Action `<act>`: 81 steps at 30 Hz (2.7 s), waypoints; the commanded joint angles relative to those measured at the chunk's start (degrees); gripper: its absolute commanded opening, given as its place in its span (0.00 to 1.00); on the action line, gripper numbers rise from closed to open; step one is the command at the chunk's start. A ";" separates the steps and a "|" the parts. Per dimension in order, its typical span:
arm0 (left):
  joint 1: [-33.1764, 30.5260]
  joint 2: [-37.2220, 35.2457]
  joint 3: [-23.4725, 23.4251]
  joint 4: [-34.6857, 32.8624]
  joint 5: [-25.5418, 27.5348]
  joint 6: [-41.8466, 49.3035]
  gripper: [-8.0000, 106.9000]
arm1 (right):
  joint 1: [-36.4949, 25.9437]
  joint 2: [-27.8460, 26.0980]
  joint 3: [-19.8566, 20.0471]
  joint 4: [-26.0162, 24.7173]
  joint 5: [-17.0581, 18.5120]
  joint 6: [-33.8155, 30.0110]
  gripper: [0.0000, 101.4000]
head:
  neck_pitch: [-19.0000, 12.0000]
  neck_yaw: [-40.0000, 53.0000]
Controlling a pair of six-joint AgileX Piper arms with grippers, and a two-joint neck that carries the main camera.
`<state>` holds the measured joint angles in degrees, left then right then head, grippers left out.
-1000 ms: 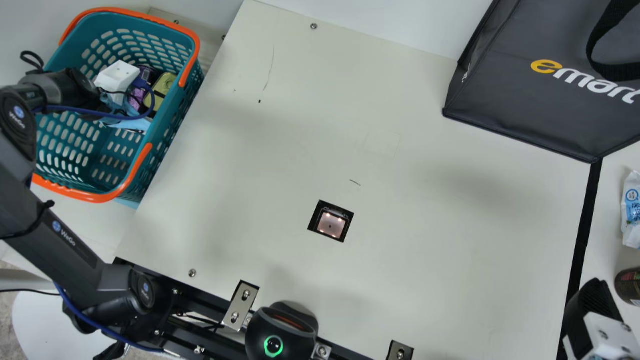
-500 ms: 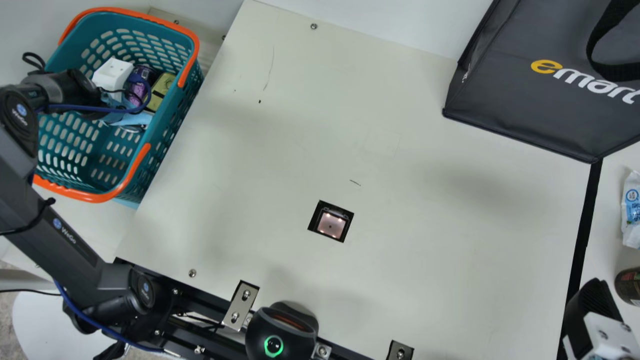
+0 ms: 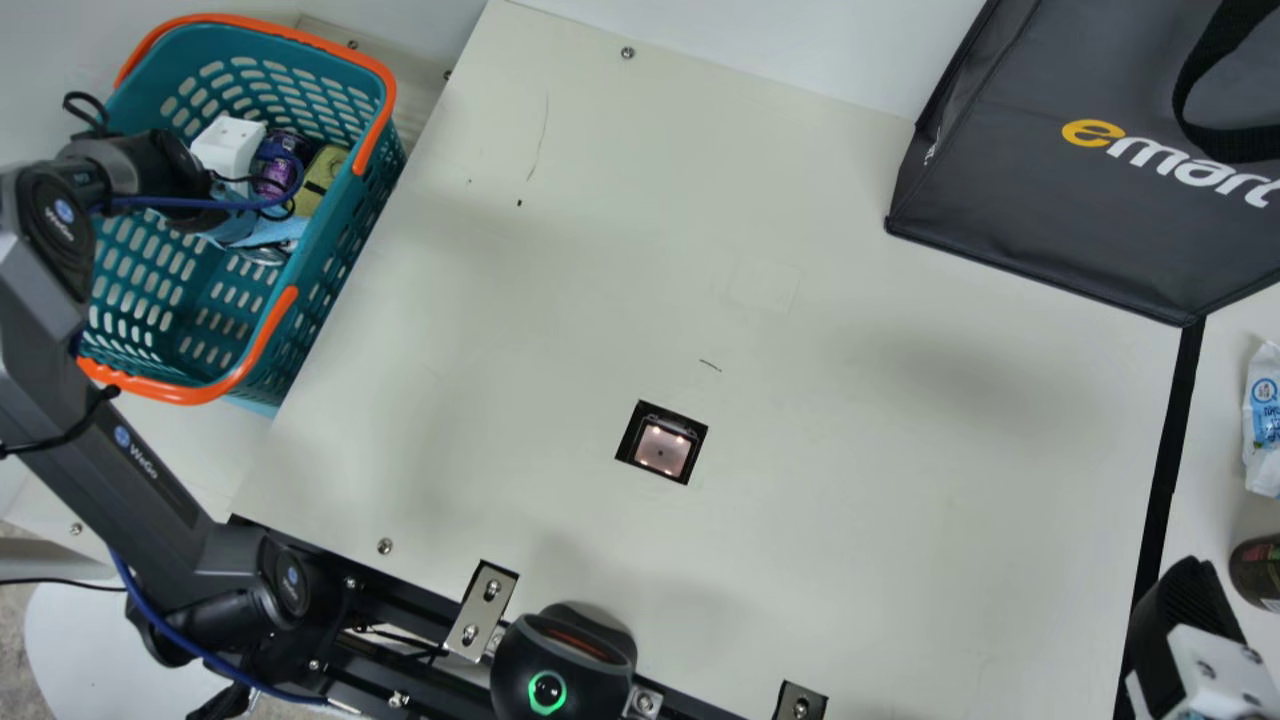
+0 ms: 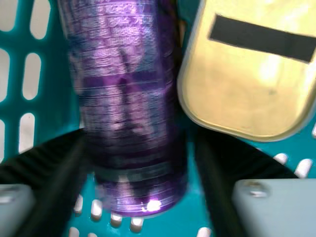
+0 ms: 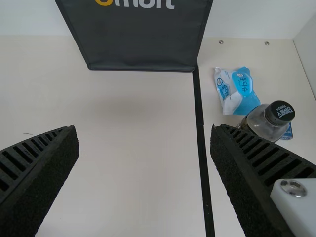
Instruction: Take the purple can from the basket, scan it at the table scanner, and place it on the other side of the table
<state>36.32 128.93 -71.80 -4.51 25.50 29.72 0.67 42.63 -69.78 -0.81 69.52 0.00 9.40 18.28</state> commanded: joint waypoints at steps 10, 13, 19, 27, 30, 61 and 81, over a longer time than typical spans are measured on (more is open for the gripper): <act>0.15 -3.24 1.08 1.57 4.82 -2.13 0.00 | 0.00 0.00 0.00 0.00 0.06 0.00 0.94 | -1.48 0.14; 0.62 -4.73 2.63 1.68 5.88 -1.88 0.00 | 0.00 0.00 0.00 0.00 0.06 0.00 0.94 | -1.48 0.14; 1.94 -7.64 6.51 1.91 7.03 -0.91 0.00 | 0.00 0.00 0.00 0.00 0.06 0.00 0.94 | -1.48 0.14; 3.66 -10.86 10.96 2.76 8.84 0.35 0.00 | 0.00 0.00 0.00 0.00 0.06 0.00 0.94 | -1.48 0.14; 4.18 -11.35 12.15 3.74 9.67 0.26 0.00 | 0.00 0.00 0.00 0.00 0.06 0.00 0.94 | -1.48 0.14; 3.97 -4.98 11.20 12.24 10.79 -6.61 0.61 | 0.00 0.00 0.00 0.00 0.03 0.00 0.94 | -1.48 0.14; 2.62 -2.30 2.71 8.35 15.73 -6.78 0.85 | 0.00 0.00 0.00 0.00 0.03 0.00 0.94 | -1.48 0.14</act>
<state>39.02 126.54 -68.75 4.07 41.11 22.92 0.67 42.63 -69.78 -0.81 69.56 0.00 9.40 18.19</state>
